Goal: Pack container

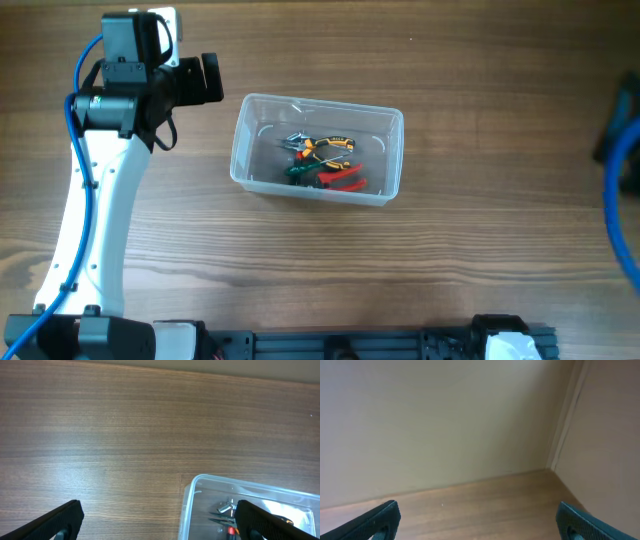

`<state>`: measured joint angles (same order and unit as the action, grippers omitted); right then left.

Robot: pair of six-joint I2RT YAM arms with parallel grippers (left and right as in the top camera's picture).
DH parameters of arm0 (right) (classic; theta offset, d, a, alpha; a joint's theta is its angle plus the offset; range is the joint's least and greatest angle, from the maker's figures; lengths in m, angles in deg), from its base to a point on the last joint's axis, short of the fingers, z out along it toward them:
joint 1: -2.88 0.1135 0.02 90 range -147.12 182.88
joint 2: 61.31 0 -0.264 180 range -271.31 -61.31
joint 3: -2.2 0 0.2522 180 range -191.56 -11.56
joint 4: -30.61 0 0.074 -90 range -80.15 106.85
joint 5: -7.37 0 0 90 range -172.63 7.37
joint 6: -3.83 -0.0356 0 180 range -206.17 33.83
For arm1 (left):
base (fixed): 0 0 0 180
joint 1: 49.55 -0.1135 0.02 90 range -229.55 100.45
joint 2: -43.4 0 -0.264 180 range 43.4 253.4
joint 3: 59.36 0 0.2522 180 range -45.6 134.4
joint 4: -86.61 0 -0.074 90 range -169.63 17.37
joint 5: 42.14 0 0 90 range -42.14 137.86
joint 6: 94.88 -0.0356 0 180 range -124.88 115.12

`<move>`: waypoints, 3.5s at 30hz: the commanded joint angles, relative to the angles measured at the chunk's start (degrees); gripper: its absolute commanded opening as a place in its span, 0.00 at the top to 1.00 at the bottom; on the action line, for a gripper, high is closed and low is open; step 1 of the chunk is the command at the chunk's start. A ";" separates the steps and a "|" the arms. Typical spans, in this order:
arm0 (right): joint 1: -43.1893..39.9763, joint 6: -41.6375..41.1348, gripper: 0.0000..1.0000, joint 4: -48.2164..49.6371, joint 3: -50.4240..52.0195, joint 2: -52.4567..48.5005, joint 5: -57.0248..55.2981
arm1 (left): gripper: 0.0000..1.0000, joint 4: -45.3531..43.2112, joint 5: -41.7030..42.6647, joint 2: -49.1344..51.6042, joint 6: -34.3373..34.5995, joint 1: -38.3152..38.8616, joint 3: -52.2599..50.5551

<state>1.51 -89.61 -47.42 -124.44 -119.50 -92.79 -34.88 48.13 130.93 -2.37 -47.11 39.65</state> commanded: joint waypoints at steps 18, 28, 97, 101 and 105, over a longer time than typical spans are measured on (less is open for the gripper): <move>0.24 -5.99 0.00 46.69 65.94 35.63 13.44 | 0.00 0.04 0.09 -0.20 0.98 -0.37 0.37; 0.22 -7.32 0.00 61.09 92.43 48.13 14.47 | 0.00 0.04 0.07 -0.20 0.98 -0.37 0.37; 0.22 4.83 0.00 65.02 112.59 58.05 18.80 | 0.00 -0.63 -3.93 -3.21 0.35 -0.37 0.37; 0.24 4.81 0.00 65.02 112.61 58.03 18.80 | 0.00 -0.61 -6.86 -14.78 0.33 -0.37 0.37; 0.24 4.79 0.00 65.02 112.59 58.05 18.80 | 0.00 -0.57 -6.21 -29.33 1.20 -0.37 0.37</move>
<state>1.51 -85.79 17.32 -11.90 -62.24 -74.91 -35.34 42.71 110.86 -2.37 -47.11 39.46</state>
